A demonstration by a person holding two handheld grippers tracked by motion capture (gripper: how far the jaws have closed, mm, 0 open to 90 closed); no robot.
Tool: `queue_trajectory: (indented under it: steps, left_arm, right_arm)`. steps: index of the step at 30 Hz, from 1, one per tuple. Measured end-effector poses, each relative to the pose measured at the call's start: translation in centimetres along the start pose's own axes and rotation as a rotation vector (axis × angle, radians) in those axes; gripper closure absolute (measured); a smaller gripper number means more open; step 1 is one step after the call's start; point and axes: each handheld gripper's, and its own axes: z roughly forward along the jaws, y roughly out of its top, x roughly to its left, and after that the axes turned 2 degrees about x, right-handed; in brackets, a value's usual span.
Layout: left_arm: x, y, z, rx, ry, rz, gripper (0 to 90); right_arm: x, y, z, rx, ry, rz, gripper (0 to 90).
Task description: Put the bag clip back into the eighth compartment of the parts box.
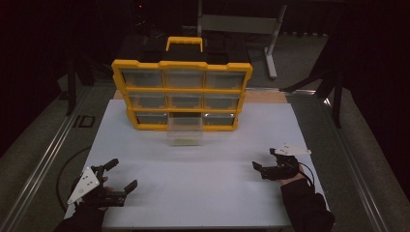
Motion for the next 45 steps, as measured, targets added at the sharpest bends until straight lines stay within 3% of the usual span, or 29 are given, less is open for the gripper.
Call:
queue_trajectory:
  steps: [14, 27, 33, 45]
  left_arm:
    - [0.0, 0.0, 0.0, -0.001, -0.002, 0.001, 0.0]
    - [0.0, 0.0, 0.0, -0.001, -0.005, 0.000, 0.0]
    - [0.0, 0.0, 0.0, 0.000, -0.004, 0.001, 0.0]
    - [-0.1, -0.1, 0.1, 0.005, -0.006, -0.002, 0.0]
  right_arm:
    - [0.3, -2.8, -1.8, 0.003, -0.068, 0.019, 8.5]
    - [0.7, -4.2, -3.2, -0.027, -0.128, 0.037, 8.5]
    - [0.8, -4.5, -3.1, -0.025, -0.175, 0.025, 8.5]
    - [0.9, -4.4, -2.4, -0.025, -0.191, 0.027, 8.5]
